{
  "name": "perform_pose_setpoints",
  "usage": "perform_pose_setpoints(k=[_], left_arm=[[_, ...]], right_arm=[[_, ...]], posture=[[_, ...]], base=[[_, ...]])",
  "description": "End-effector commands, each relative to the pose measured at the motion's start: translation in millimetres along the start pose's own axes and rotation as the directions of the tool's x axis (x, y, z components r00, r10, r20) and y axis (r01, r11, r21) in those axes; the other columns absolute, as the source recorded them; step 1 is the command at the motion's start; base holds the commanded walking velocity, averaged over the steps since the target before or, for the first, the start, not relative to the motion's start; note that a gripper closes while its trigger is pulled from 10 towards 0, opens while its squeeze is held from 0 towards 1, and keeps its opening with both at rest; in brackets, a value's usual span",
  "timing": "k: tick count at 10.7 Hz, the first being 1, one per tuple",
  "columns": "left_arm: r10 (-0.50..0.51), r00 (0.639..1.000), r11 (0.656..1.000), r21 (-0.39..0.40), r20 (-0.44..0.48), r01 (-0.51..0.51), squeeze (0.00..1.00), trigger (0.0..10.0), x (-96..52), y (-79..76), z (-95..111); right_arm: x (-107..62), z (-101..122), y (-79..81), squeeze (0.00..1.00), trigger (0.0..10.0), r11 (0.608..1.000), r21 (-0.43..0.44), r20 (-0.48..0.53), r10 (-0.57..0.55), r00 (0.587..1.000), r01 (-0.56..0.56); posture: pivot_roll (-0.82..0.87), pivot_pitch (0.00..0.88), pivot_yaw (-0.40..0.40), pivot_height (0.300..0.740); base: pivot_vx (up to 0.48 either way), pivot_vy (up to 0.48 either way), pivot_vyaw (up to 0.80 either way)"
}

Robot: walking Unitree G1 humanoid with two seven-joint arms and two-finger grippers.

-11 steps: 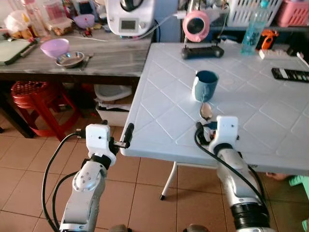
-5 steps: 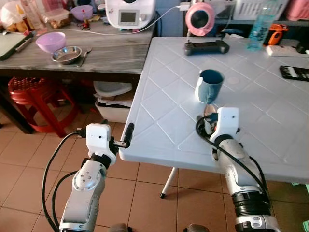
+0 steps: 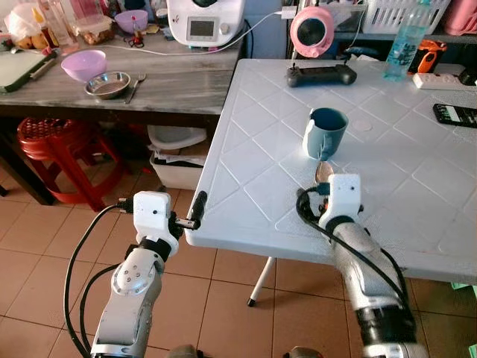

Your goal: Setting the table

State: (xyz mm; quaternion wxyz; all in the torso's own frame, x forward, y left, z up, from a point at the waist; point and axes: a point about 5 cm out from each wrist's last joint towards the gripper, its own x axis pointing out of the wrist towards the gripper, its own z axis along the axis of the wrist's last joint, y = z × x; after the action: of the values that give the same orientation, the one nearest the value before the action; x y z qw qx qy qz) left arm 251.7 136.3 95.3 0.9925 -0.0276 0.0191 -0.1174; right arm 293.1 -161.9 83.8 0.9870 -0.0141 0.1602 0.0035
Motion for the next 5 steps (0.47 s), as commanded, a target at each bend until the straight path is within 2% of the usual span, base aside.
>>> perform_pose_setpoints(k=[1, 3, 5], left_arm=[[-0.001, 1.000, 1.000, 0.013, 0.008, 0.001, 0.00, 10.0, -0.4, 2.0, 4.3], [-0.009, 1.000, 1.000, 0.008, 0.000, 0.009, 0.00, 10.0, -1.5, 0.4, 2.4], [-0.013, 1.000, 1.000, 0.007, -0.002, 0.013, 0.00, 10.0, -1.4, -0.3, 2.4]], right_arm=[[-2.8, -12.2, 1.9, 0.00, 0.0, 1.000, 0.006, -0.065, 0.010, 0.998, -0.010], [-3.1, -20.6, -10.7, 0.00, 0.0, 0.999, 0.040, -0.135, -0.018, 0.991, 0.024], [0.7, -20.6, -14.1, 0.00, 0.0, 0.999, 0.037, -0.158, -0.001, 0.987, 0.007]], posture=[[-0.02, 0.040, 0.070, 0.740], [-0.03, 0.044, 0.073, 0.740], [-0.03, 0.046, 0.075, 0.740]], base=[[0.000, 0.000, 0.00], [0.000, 0.000, 0.00], [0.000, 0.000, 0.00]])
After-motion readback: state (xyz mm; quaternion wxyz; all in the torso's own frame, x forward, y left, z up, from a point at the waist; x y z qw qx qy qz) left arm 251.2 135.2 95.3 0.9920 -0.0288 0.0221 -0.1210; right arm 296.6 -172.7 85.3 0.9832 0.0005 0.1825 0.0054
